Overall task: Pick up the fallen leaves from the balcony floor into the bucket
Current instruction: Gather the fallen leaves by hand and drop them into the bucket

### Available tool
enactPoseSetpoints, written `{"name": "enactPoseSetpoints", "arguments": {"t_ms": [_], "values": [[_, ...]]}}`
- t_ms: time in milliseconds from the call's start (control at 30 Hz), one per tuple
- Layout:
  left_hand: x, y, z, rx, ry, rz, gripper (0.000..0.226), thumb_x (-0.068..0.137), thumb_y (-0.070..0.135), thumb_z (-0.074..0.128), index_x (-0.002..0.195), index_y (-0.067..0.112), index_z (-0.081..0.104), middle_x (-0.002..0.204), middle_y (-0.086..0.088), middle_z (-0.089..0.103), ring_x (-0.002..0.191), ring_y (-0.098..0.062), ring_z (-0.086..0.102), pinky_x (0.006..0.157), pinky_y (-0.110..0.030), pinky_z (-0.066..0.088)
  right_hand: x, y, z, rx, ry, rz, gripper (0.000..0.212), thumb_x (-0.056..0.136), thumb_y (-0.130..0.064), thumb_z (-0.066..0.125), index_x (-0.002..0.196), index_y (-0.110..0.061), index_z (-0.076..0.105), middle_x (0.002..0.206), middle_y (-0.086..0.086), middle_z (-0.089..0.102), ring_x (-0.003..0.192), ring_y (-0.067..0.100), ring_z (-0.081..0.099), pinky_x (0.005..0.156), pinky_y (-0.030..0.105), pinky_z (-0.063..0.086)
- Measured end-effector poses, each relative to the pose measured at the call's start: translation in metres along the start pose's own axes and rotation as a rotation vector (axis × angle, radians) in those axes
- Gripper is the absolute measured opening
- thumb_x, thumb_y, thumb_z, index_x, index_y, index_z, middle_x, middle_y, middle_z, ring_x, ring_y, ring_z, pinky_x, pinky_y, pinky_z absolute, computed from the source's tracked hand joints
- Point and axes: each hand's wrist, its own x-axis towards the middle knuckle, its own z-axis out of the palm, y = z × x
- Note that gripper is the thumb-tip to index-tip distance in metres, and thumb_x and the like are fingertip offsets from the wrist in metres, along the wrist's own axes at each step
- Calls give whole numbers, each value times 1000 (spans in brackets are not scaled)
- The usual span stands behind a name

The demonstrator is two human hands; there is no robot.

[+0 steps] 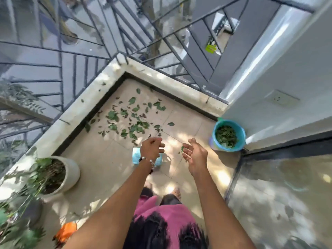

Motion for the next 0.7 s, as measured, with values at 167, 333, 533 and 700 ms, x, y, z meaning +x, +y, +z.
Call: {"name": "enactPoseSetpoints", "arguments": {"t_ms": [167,333,533,700], "values": [[9,-9,-95,-80,143,-6,15,96,13,54,101,7,66,71,-5,66,41,-6,56,39,-16,37,-21,38,67,-191,-83,-32,14,94,-22,57,92,-10,63,79,13,65,60,19,58,52,24,43],[39,-31,-191,-156,256,-44,15,95,7,53,98,2,67,66,-7,63,37,-5,53,37,-16,36,-33,91,145,-299,-115,-12,7,90,-16,60,87,-12,64,75,9,66,61,19,57,52,23,43],[74,-54,-303,-79,307,-59,15,95,10,53,92,10,67,66,-3,65,46,-11,56,38,-16,36,-50,168,239,-404,-173,-1,11,91,-15,58,81,-14,63,74,9,65,60,19,56,51,25,41],[96,-44,-379,34,342,-59,14,95,12,53,88,8,66,67,-5,63,56,-18,57,50,-21,47,-57,227,305,-568,-252,-29,13,96,-14,55,83,-15,58,67,8,61,48,11,53,37,17,35]]}}
